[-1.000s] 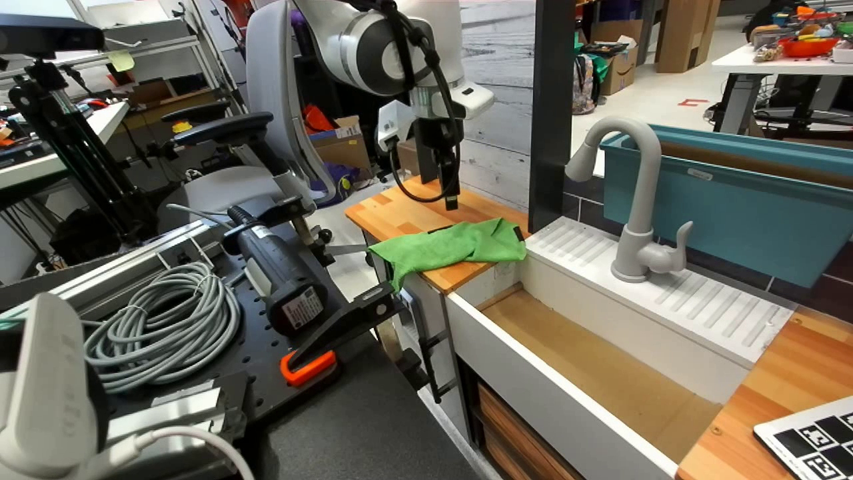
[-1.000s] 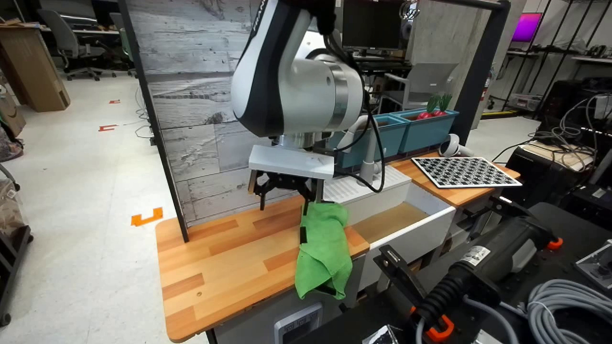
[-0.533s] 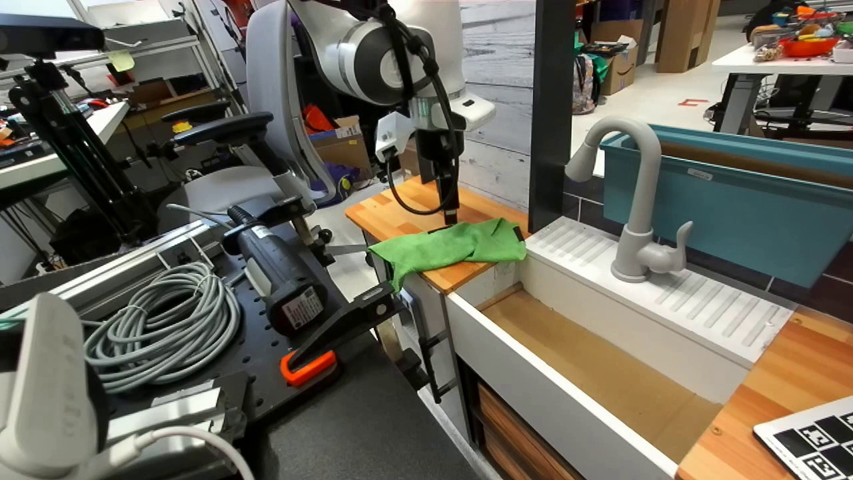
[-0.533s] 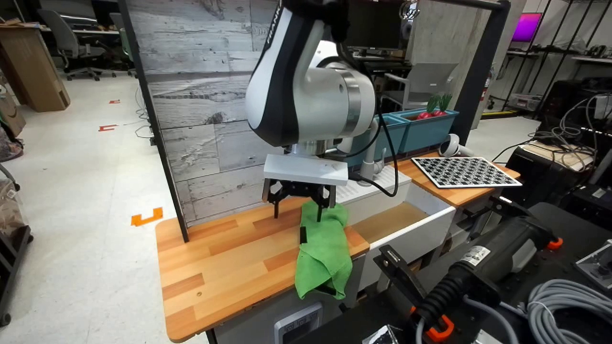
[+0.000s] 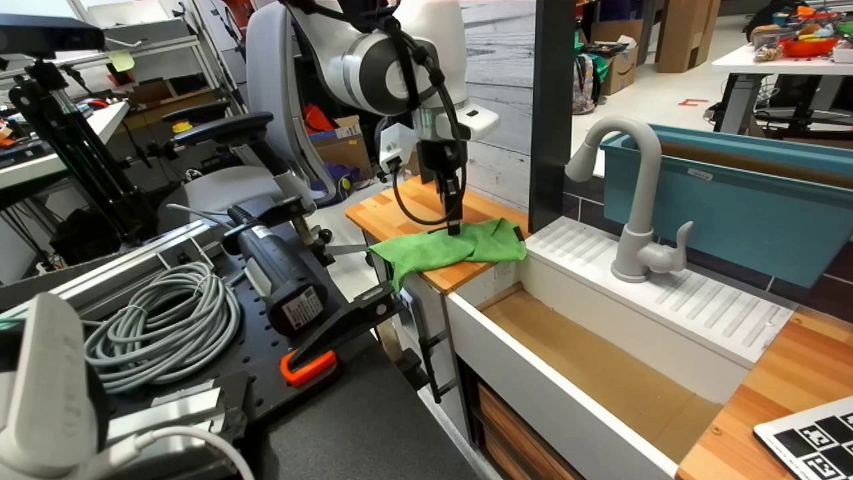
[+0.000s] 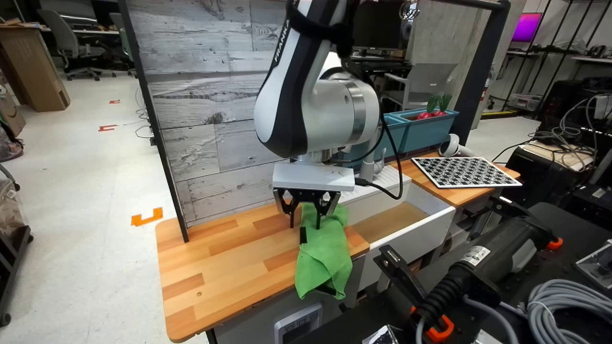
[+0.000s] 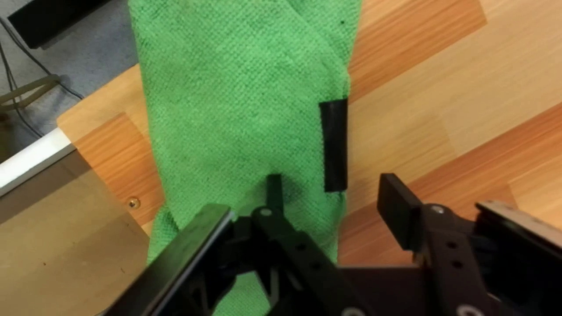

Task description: Unfold the green towel

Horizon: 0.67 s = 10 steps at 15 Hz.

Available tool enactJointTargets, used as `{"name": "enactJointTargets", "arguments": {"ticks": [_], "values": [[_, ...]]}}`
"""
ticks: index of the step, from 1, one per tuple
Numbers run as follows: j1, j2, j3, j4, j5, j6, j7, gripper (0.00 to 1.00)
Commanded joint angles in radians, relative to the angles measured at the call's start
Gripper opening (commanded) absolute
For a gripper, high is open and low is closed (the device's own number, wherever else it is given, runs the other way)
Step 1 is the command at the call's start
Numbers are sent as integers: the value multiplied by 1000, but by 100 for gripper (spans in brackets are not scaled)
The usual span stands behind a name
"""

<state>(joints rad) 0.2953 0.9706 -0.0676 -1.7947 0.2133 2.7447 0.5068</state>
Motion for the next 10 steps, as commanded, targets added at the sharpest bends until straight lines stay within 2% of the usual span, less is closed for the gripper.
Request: {"name": "enactJointTargets", "arguments": {"ticks": [1,4,5,10], "values": [[13,31,-23,40,-21,-27,17,27],[12,45,-27,53,-22,-33,17,5],[14,48,-29,56,-24,-34,18,0],[35,45,-34,65,-38,-38,26,1]]}}
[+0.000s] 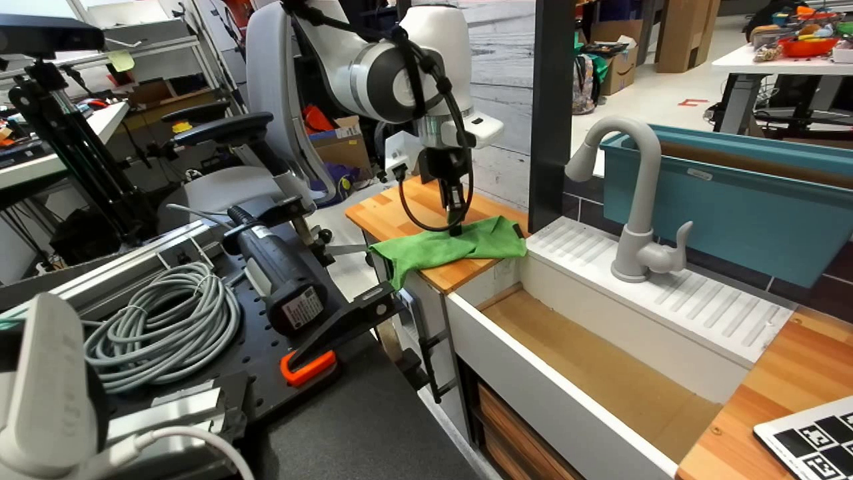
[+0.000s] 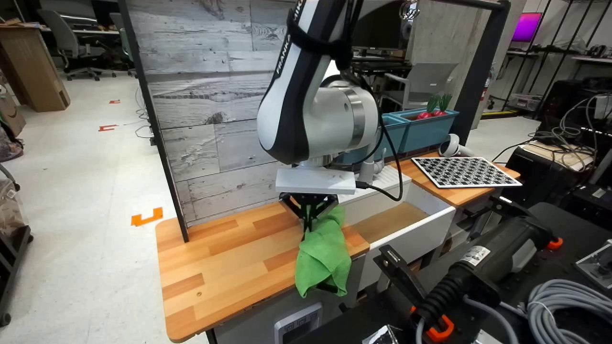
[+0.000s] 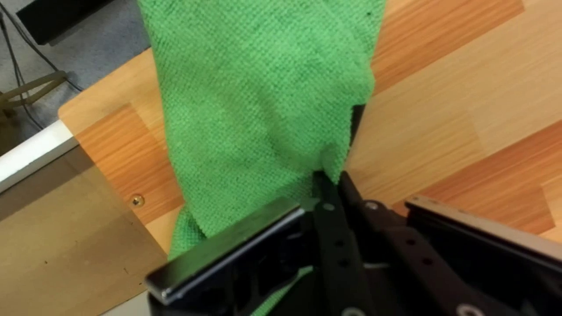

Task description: Unfold the green towel

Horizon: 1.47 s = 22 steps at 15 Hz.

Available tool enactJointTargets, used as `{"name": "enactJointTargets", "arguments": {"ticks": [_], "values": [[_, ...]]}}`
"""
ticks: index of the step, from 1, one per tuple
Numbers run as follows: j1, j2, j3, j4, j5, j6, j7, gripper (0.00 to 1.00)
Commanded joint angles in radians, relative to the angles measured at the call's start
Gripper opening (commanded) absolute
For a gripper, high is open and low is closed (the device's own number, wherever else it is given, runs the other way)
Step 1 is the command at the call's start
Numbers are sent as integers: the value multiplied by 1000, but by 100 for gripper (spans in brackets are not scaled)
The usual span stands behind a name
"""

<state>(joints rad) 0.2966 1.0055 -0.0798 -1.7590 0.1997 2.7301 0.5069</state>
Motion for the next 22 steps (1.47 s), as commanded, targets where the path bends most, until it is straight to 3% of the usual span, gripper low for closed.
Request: {"name": "enactJointTargets", "arguments": {"ticks": [1,11,17,22], "values": [[45,3,-23,26,-30,-20,29,1],[129,-193,-17,-135,-70,115,12,1],[37,-278,23,-292,-56,245,-90,1],[-138,-200,123,-297,-19,286,-200,1]]}}
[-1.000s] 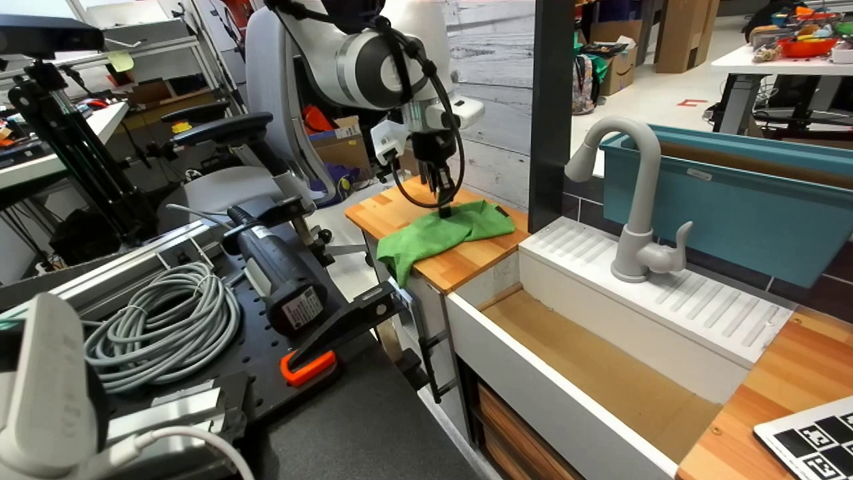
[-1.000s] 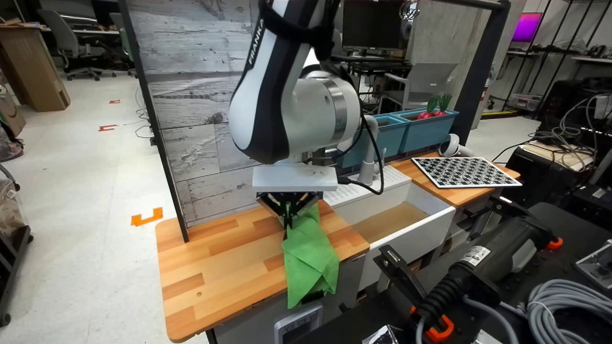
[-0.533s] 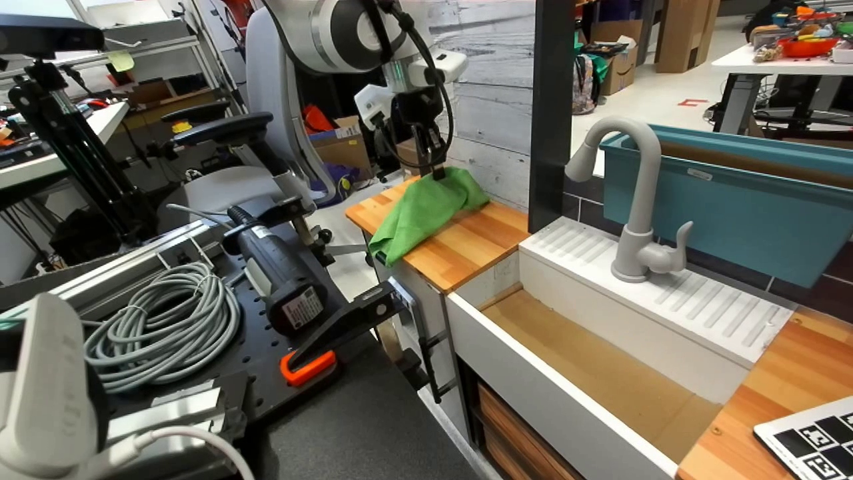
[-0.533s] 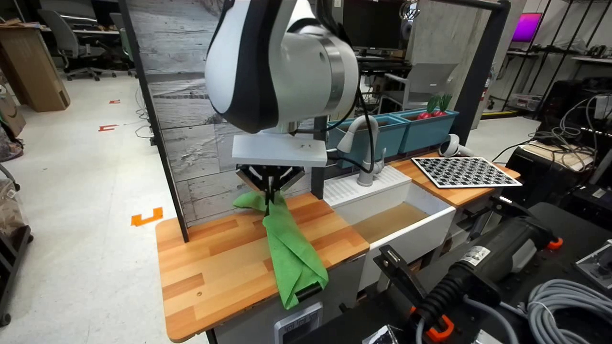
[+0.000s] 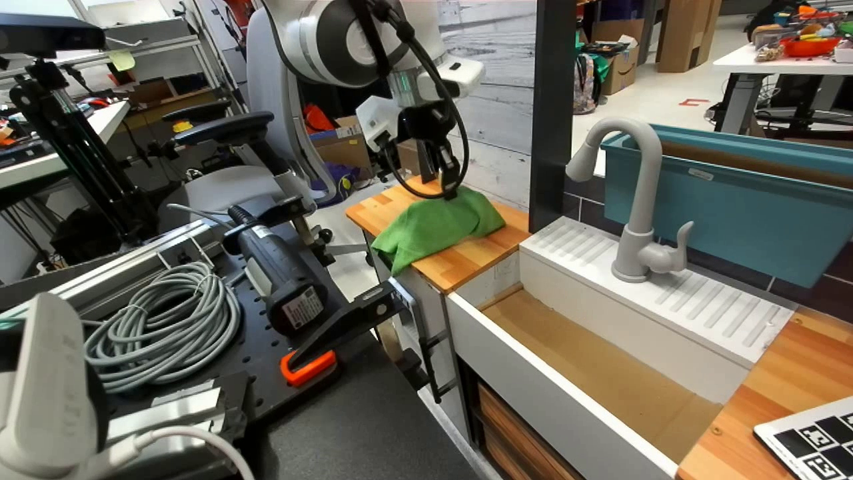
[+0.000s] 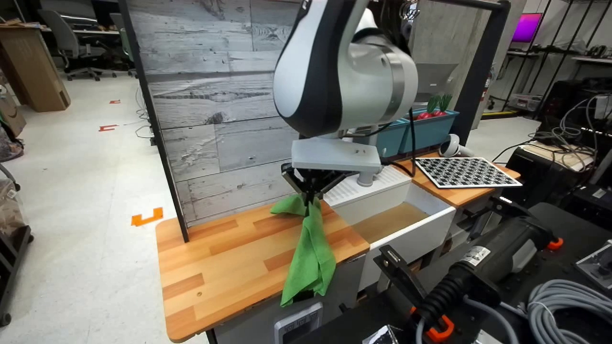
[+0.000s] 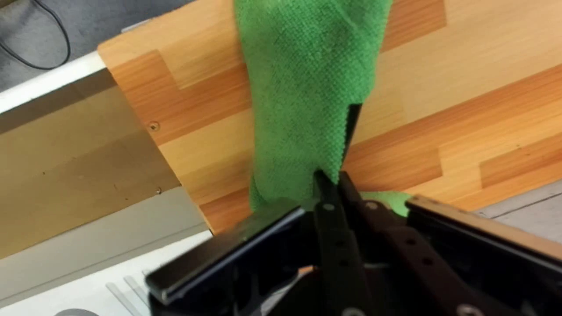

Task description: Unfold the green towel

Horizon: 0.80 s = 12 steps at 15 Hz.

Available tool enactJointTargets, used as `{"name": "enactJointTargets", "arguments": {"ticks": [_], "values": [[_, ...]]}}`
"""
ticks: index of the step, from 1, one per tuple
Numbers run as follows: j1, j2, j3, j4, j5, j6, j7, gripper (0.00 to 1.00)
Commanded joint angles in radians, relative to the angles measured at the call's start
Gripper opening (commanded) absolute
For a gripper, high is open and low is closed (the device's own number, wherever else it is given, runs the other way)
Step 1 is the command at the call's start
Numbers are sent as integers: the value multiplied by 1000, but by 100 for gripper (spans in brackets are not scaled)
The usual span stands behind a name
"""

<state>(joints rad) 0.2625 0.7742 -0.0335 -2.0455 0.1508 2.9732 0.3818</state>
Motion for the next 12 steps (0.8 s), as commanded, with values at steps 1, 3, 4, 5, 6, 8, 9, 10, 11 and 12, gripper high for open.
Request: {"name": "enactJointTargets", "arguments": {"ticks": [1,3,4,5,6,8,9,10,11,12], "values": [[-137,59,96,5,34,47,-93,1],[-170,99,106,20,36,39,-114,1],[-179,118,103,27,31,37,-123,1],[-182,127,96,27,22,24,-132,1],[-178,134,86,26,15,12,-139,29],[-162,140,66,21,5,-2,-148,37],[-160,142,63,20,4,-5,-152,45],[-153,143,58,22,3,-3,-152,51],[-147,142,53,22,3,-3,-151,59],[-140,140,50,22,3,-3,-149,66]]}}
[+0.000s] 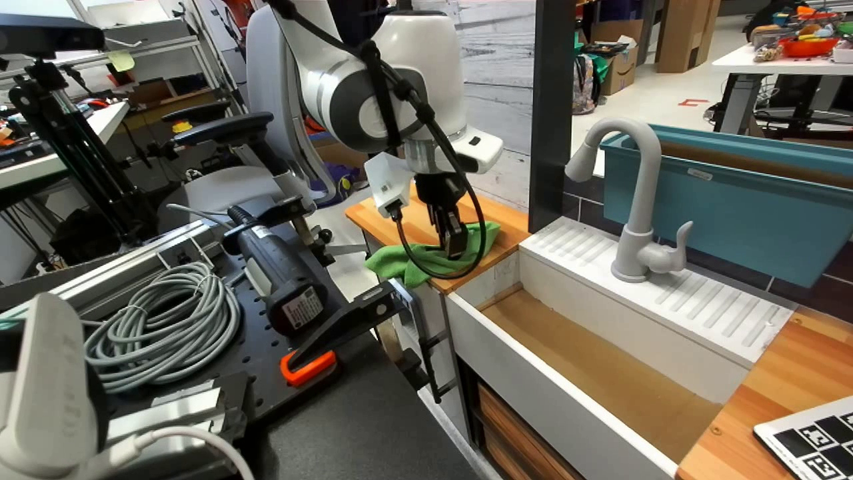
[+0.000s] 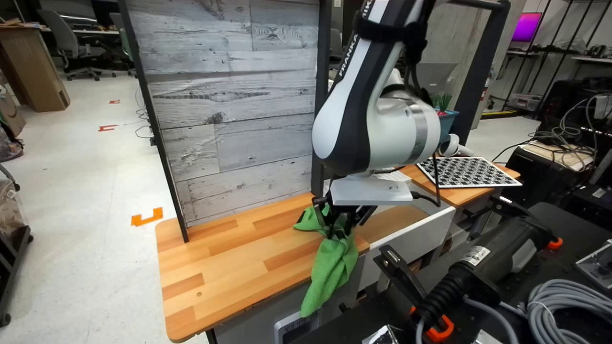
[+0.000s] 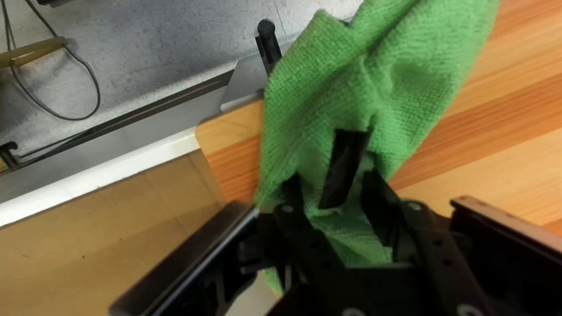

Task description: Unfold the green towel

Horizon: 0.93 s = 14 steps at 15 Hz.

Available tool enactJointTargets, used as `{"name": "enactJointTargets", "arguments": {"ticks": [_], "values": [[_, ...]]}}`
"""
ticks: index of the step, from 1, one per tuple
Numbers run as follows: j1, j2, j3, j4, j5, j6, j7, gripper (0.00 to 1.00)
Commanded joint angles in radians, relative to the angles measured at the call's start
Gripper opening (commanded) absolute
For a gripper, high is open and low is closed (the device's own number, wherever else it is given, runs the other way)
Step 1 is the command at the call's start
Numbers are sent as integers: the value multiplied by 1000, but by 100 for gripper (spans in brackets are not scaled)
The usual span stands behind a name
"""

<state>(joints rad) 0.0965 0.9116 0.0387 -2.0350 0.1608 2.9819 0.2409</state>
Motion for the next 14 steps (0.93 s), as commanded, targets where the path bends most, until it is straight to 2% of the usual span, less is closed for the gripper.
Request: {"name": "enactJointTargets", "arguments": {"ticks": [1,4,5,7,14], "values": [[33,1,-25,11,-6,-9,-3,73],[70,-19,-42,0,-4,-2,14,96],[82,-36,-43,-12,-3,3,17,99],[107,-84,-43,-47,5,16,33,100],[221,-370,-58,-306,5,112,92,100]]}}
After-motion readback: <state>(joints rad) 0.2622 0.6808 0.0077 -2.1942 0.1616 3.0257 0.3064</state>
